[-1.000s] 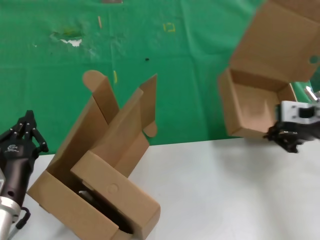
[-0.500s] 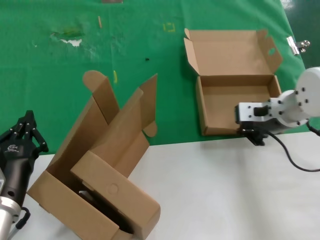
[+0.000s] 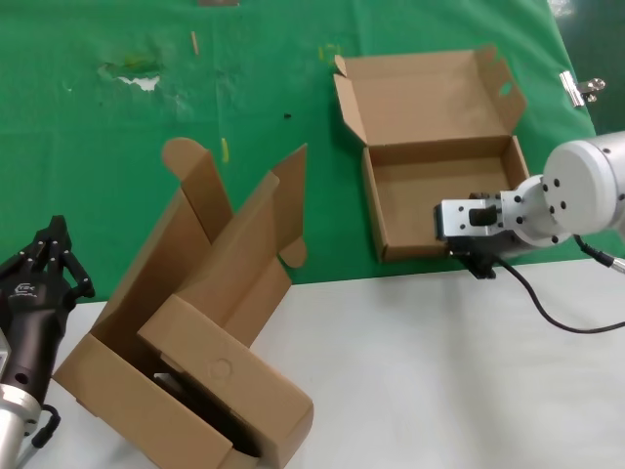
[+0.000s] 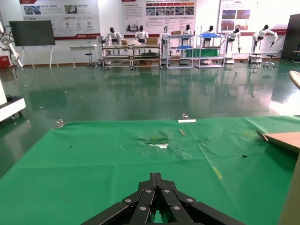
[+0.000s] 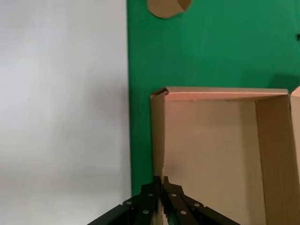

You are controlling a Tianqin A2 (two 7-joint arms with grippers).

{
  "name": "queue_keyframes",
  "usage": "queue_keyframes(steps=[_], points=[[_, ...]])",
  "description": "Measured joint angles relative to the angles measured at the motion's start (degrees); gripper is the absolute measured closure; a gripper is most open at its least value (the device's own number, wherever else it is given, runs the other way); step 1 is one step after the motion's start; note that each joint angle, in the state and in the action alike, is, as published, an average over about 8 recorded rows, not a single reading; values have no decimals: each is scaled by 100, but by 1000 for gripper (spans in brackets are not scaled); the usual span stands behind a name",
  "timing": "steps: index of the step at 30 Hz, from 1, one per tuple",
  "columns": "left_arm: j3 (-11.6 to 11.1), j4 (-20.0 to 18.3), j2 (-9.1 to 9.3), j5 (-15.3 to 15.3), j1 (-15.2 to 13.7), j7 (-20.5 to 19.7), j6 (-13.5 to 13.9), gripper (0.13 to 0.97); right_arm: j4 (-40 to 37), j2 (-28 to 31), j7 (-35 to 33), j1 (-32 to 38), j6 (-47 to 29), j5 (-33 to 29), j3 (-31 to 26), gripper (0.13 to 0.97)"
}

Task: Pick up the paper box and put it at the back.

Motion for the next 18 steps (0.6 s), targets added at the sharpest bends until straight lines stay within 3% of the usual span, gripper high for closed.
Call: queue_keyframes(steps=[11,18], points=[[0,0,0,0,0,0,0,957,1289,554,231,-398,-486,104,284,851],[0,0,0,0,0,0,0,957,2470,1135,606,-803,-545,248,868,793]])
